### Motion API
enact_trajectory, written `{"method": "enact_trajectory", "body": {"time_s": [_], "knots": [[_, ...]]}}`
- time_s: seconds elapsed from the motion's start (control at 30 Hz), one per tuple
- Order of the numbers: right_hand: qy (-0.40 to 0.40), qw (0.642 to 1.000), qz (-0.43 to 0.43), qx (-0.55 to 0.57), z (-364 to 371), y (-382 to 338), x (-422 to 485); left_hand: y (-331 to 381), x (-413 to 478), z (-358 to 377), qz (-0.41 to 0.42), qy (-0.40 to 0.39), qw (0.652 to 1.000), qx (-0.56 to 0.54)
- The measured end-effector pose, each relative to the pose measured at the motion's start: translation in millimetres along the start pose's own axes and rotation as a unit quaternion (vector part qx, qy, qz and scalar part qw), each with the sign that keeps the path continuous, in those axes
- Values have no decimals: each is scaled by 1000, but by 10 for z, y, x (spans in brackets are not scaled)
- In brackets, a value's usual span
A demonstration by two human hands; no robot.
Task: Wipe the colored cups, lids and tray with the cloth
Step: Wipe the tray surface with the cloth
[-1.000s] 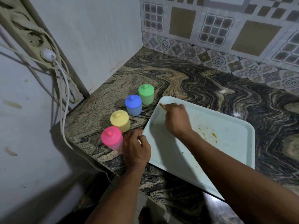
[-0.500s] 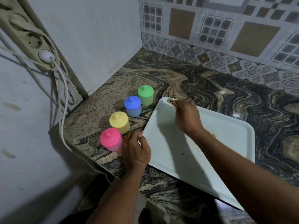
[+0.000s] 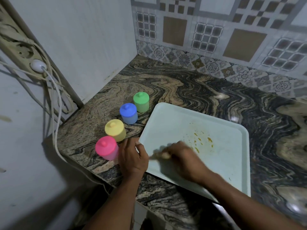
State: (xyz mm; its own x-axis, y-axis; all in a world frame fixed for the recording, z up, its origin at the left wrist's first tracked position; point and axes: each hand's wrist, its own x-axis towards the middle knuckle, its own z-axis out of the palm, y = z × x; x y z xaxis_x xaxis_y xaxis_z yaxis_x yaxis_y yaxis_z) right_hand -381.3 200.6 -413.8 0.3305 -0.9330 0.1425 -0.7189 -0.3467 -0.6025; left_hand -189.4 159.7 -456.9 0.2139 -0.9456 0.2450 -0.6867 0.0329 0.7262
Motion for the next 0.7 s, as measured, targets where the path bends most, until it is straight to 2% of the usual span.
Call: {"method": "enact_trajectory", "body": {"time_s": [0.1,0.13,0.2,0.27,0.3,0.37,0.47,0.57,0.63,0.7], "knots": [[166,979,115,-37,-514,359,305,-7,-16,3,61,6,998,0],[179,970,150,-68,-632,517,456,0,-40,-9,97,-5,995,9],[126,968,172,-130,-658,767,670,3,-83,-23,172,-51,983,36],[44,966,164,-193,-469,900,700,5,-122,-19,199,-102,974,45],[27,961,168,-217,-341,895,660,4,-128,-13,194,-120,973,46],[47,957,176,-225,-120,776,478,-1,-138,2,180,-136,973,55],[84,975,124,-166,124,346,-41,10,-145,-7,152,-142,975,79],[35,992,61,-109,272,-75,-607,20,-144,-18,132,-151,975,96],[-27,996,67,-52,160,-174,-755,29,-148,-14,134,-155,973,104],[-13,993,116,23,-134,-61,-658,41,-147,-18,135,-155,973,108]]}}
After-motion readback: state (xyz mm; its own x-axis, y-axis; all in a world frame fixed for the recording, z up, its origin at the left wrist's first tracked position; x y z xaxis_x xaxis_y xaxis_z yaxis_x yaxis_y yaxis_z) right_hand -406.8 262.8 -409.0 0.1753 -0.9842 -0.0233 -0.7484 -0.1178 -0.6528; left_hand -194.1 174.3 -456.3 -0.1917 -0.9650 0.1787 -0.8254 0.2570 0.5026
